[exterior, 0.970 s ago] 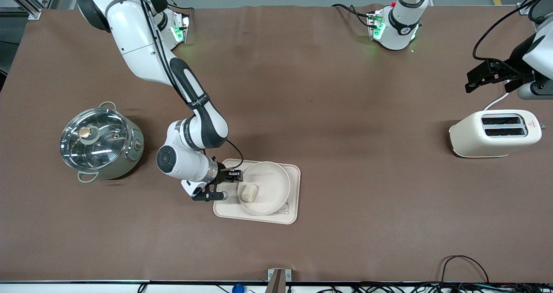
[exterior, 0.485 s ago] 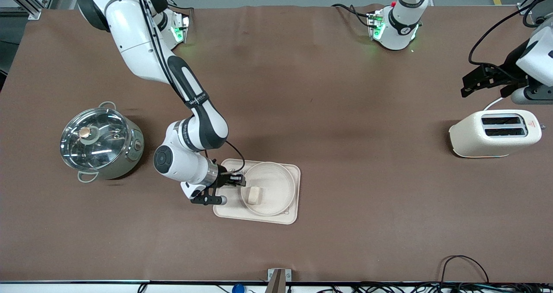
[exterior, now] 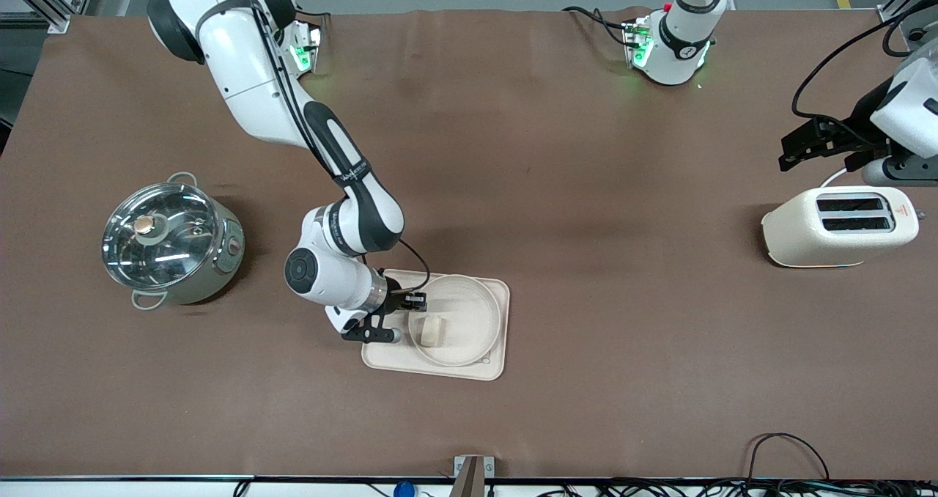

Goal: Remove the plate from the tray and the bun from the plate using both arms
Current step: 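Close the right gripper on the plate rim, then lift the plate off the tray while the left gripper approaches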

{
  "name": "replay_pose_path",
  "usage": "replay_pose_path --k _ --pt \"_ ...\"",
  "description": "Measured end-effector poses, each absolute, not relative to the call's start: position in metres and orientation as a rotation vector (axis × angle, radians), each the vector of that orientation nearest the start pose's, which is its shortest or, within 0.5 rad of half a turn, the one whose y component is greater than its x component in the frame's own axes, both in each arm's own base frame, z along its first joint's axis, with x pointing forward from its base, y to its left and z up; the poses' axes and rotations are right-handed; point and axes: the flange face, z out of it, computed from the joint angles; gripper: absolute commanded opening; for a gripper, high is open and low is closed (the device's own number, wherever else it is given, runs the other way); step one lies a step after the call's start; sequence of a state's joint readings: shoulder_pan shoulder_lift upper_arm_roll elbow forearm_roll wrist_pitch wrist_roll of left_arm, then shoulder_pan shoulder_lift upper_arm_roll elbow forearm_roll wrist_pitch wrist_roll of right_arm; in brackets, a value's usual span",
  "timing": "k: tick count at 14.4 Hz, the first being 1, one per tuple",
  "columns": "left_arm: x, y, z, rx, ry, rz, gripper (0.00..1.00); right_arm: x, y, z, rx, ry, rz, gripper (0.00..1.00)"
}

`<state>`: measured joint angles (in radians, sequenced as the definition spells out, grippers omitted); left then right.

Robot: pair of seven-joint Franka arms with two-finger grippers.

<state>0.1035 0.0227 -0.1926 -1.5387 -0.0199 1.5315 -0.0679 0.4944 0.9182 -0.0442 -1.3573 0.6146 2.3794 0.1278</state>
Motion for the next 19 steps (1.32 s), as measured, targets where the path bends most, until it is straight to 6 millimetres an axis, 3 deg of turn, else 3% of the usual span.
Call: replay_pose_path --k 5,10,13,16,19 --pt "0.556 -0.051 0.623 -3.163 0.036 0.046 1.0 0.677 0.333 0.192 -2.701 0.107 0.007 0.0" --pt "0.566 -0.061 0.611 -3.169 0.064 0.034 1.0 0.662 0.316 0.205 -2.611 0.033 0.258 0.0" --pt "0.573 -0.072 0.596 -3.171 0.095 0.071 1.0 0.626 0.315 0.213 -2.487 -0.028 0.318 0.0" --pt "0.579 -0.081 0.583 -3.173 0.12 0.09 1.0 0.573 0.314 0.21 -2.466 -0.077 0.322 0.0" --pt "0.584 -0.082 0.571 -3.173 0.123 0.124 1.0 0.515 0.347 0.196 -2.498 -0.079 0.24 0.0"
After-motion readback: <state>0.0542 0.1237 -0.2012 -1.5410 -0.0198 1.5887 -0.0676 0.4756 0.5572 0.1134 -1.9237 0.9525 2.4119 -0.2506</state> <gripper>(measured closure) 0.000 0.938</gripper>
